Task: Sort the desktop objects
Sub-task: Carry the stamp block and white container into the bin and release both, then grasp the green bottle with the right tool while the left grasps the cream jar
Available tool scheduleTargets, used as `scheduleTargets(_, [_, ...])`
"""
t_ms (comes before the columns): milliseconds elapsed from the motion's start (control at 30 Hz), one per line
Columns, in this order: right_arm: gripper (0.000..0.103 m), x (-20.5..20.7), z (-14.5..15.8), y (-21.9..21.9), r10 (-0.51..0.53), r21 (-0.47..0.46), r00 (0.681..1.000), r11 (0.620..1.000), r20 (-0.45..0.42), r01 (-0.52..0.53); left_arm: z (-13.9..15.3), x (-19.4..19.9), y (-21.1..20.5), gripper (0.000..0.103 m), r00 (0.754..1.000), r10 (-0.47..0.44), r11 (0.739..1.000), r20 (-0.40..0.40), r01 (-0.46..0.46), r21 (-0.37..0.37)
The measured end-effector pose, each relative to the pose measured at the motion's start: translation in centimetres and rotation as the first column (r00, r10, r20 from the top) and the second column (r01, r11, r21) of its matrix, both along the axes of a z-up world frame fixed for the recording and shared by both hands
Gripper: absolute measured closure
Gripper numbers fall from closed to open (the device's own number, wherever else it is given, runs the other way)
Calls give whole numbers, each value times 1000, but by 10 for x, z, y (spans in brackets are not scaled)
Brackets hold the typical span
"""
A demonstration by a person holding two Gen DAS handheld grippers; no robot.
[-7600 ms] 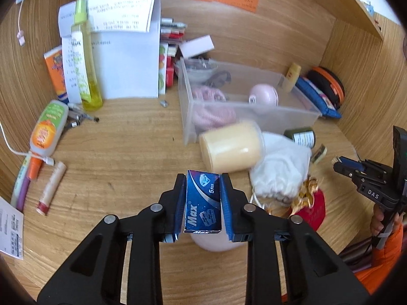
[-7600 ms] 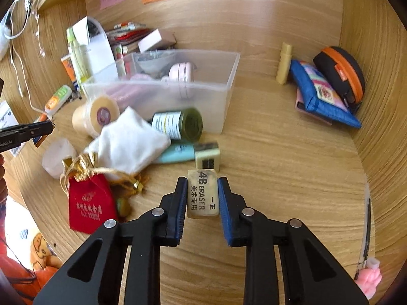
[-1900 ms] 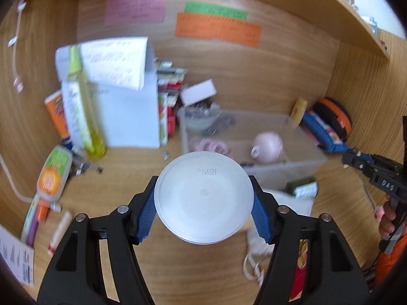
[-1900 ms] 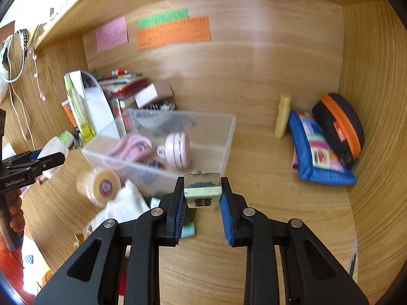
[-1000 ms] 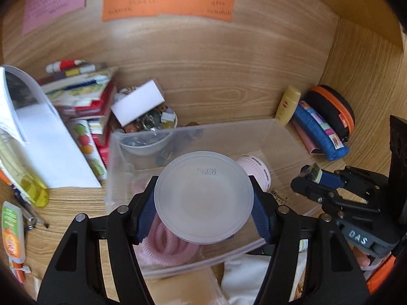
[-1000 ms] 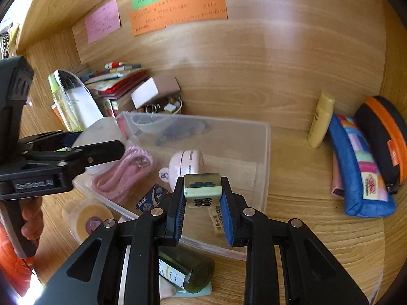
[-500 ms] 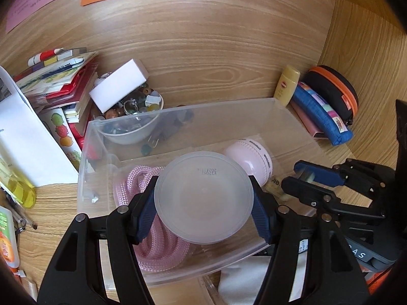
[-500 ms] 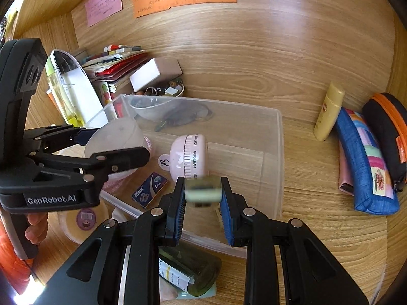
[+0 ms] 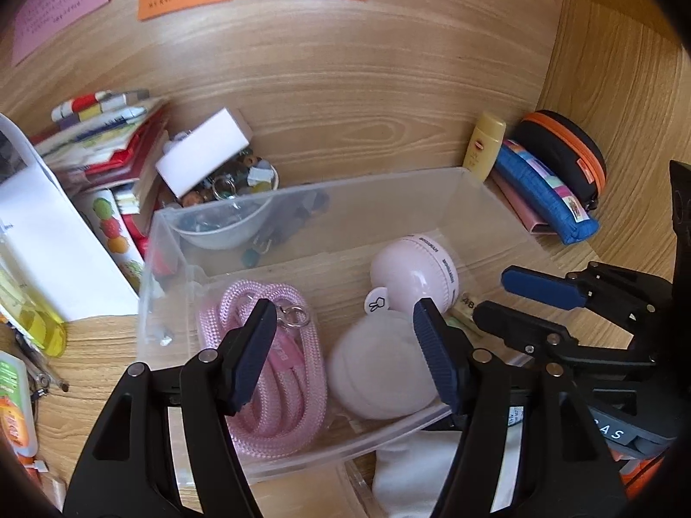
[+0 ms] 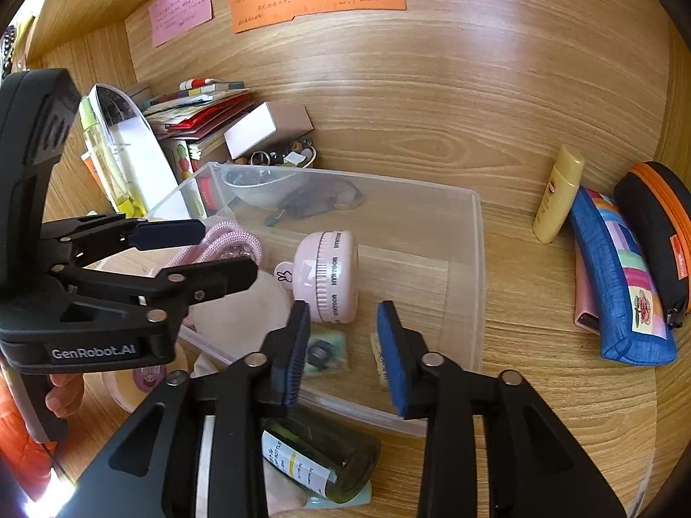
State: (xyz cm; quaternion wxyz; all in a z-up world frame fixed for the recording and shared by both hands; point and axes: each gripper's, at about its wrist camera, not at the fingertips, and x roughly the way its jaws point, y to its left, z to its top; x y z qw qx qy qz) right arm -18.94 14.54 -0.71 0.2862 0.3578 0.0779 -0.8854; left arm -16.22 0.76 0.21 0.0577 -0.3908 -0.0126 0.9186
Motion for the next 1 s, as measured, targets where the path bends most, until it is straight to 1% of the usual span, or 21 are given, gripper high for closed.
scheduleTargets(100, [68,2,2,2,-4,-6,1000,1000,-10,4,3,3,-2,36,1000,8,1000,-13,-8,2])
scheduleTargets(200, [60,6,6,4,-8,-9,999,1000,-33,8,9,7,-5,35,999,21,1000,-35,-21,-2])
scheduleTargets(267, [53,11,12,6,-23,-6,998,1000,-61,22,15,12,-7,28,998,33,999,-57,-33,-8])
scheduleTargets(400, [48,22,23,11,-32,-11,994,999,-105,31,30,25,-13,27,994,44,999,-101,-44,0])
scheduleTargets(467, [40,29,28,16,-38,-20,991,999,-126,36,34,32,-16,23,992,49,999,-118,-50,-3])
scheduleTargets(533, [40,34,31,20,-45,-23,990,999,-137,42,37,40,-20,20,989,55,998,-134,-58,-13])
scheduleTargets(633, [40,40,33,25,-55,-29,989,998,-139,52,38,54,-24,20,988,63,997,-140,-67,-24])
scheduleTargets(733, [40,46,32,32,-68,-42,990,997,-124,63,32,67,-29,13,989,74,997,-131,-78,-25])
scheduleTargets(833, [40,51,27,35,-80,-38,990,996,-115,76,26,80,-36,13,989,87,996,-117,-88,-8])
scheduleTargets(933, [40,55,17,37,-88,-25,993,996,-84,87,19,89,-40,12,992,81,996,-98,-78,35])
scheduleTargets(1000, [40,56,12,39,-92,-18,994,996,-63,91,15,95,-40,12,993,76,996,-86,-72,45])
